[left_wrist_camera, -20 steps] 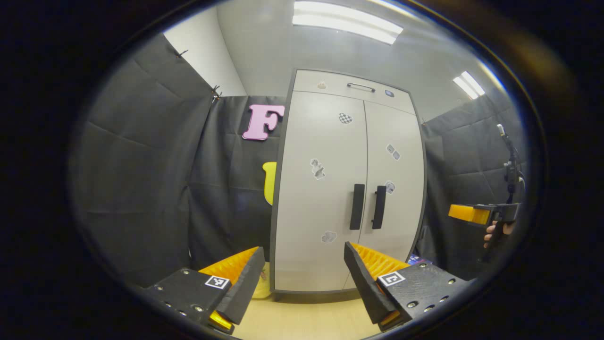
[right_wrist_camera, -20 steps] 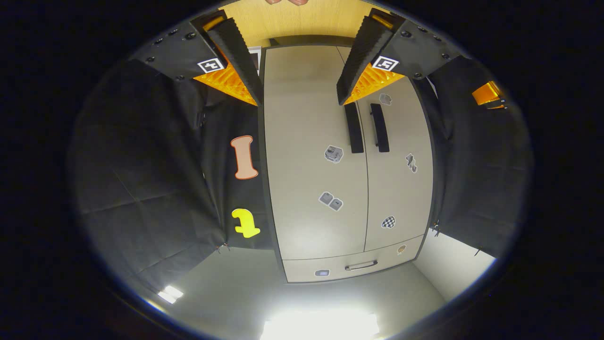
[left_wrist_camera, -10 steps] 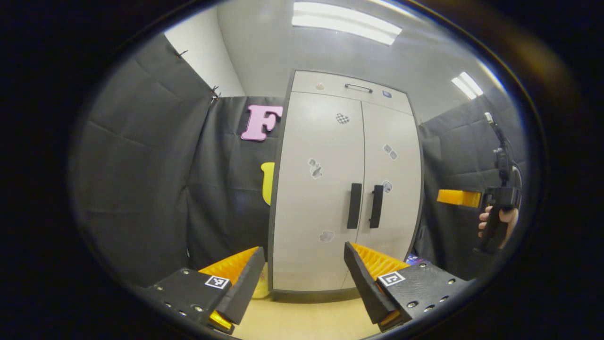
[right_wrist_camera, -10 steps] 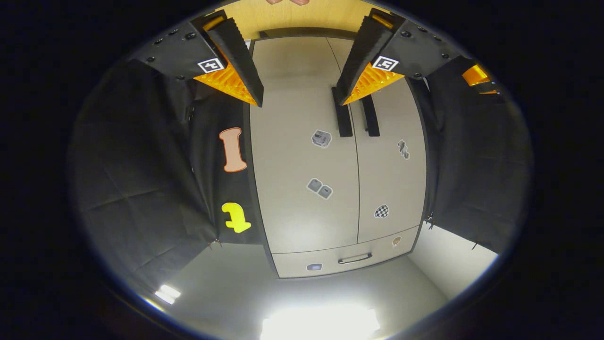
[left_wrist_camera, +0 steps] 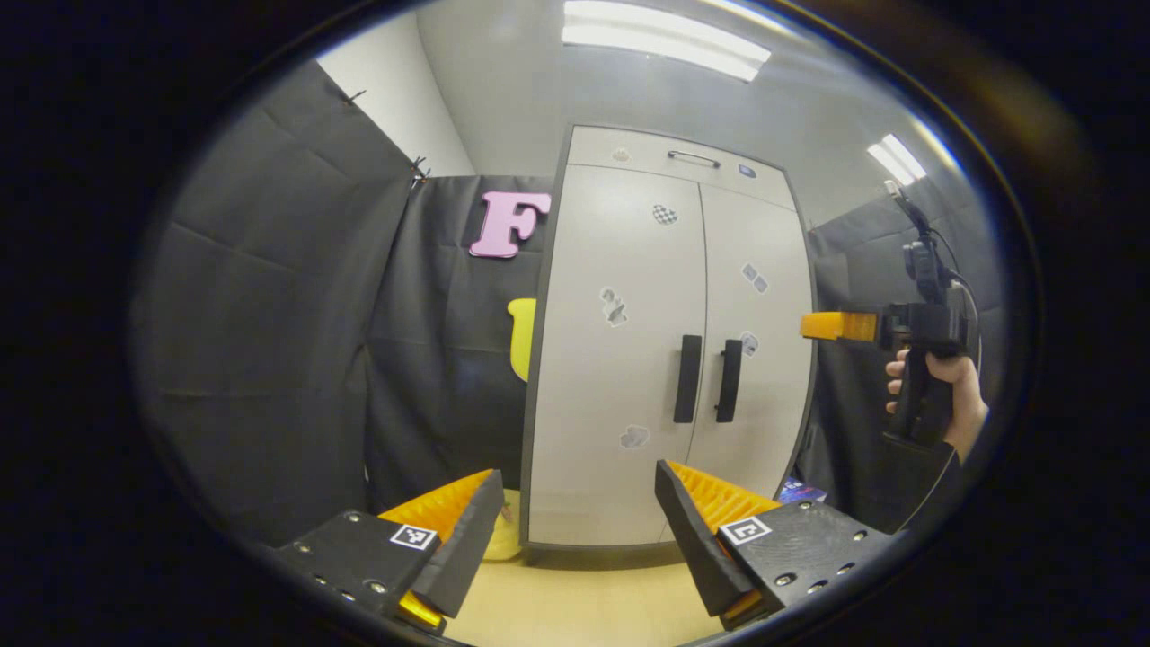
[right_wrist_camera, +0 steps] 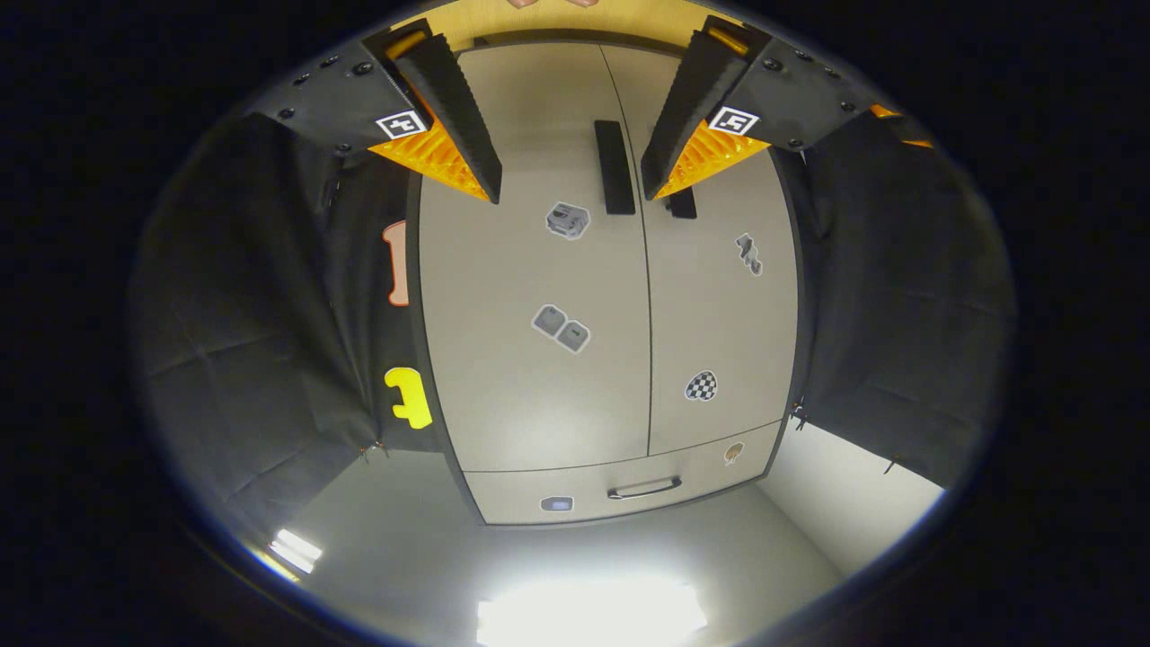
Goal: Open the right door of the double-door shoe cabinet with the right hand, and open the left door with the left hand.
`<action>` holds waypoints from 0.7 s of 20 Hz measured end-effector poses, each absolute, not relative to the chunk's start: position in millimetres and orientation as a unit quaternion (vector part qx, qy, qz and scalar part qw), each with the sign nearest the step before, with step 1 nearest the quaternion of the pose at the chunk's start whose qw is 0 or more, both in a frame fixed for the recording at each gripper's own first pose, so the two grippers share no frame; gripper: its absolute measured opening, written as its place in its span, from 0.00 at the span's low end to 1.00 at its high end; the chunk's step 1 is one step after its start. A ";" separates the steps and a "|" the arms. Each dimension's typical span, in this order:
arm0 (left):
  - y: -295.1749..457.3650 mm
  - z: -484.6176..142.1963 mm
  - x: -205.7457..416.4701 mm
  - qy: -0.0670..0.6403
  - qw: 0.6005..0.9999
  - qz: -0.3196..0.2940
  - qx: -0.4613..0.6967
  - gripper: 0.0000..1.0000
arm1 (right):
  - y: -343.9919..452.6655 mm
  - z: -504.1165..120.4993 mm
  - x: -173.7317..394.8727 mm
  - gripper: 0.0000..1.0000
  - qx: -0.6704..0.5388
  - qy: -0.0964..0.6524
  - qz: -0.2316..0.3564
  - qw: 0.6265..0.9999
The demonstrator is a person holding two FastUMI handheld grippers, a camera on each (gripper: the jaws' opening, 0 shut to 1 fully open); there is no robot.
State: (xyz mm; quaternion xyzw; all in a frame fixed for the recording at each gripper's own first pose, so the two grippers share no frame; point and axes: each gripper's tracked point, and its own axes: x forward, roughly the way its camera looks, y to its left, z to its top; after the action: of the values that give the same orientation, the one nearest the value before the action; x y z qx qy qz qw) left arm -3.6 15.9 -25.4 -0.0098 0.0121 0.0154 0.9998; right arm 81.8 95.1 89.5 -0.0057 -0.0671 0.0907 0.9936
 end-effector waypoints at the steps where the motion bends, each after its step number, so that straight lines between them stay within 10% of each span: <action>1: 19.4 -26.8 -3.7 0.013 1.000 0.019 -0.011 1.00 | 101.7 91.4 87.8 0.92 -0.007 -0.072 0.094 0.993; 14: 88.9 -46.4 -6.2 0.040 0.995 0.090 -0.010 1.00 | 145.3 44.0 191.0 0.98 -0.011 -0.021 0.085 0.996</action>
State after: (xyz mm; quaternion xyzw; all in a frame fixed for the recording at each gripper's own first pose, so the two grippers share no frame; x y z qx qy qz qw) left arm -6.2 88.9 -46.4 -0.0099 0.0404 0.0899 0.9951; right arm 191.0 145.3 44.0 -0.0115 -0.0206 0.0851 0.9961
